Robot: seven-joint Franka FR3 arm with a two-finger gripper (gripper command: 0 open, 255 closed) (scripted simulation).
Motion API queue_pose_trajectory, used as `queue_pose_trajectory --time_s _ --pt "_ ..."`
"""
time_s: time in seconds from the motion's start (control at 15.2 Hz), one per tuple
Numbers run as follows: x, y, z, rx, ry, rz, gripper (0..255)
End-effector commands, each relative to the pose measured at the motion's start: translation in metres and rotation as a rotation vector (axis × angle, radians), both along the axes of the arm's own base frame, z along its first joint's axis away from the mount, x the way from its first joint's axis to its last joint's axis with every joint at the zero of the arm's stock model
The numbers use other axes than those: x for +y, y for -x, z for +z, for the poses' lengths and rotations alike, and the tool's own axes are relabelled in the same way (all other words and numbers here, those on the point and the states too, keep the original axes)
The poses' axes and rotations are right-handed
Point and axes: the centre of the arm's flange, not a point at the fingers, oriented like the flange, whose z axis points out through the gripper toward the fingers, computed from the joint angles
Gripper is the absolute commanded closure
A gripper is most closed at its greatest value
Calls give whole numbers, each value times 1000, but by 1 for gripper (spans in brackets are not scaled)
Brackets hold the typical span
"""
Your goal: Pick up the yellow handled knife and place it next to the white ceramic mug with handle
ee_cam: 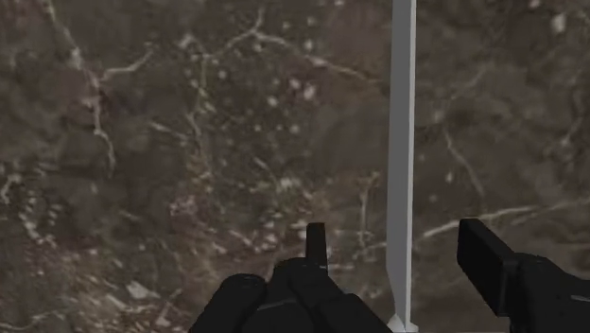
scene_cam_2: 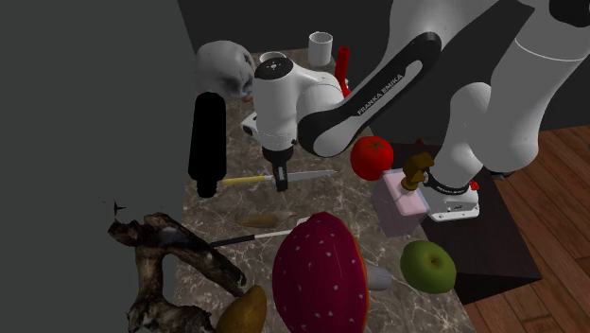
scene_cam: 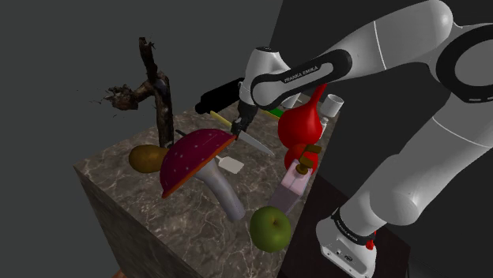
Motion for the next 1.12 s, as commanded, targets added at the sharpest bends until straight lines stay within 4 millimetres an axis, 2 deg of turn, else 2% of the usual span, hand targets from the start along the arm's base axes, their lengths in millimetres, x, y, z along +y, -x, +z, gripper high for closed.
queue_pose_trajectory --time_s 0.0,0.53,1.06 --pt "0 0 0 0 0 0 255" --pt "0 0 0 0 0 0 255" --pt "0 0 42 0 0 0 255"
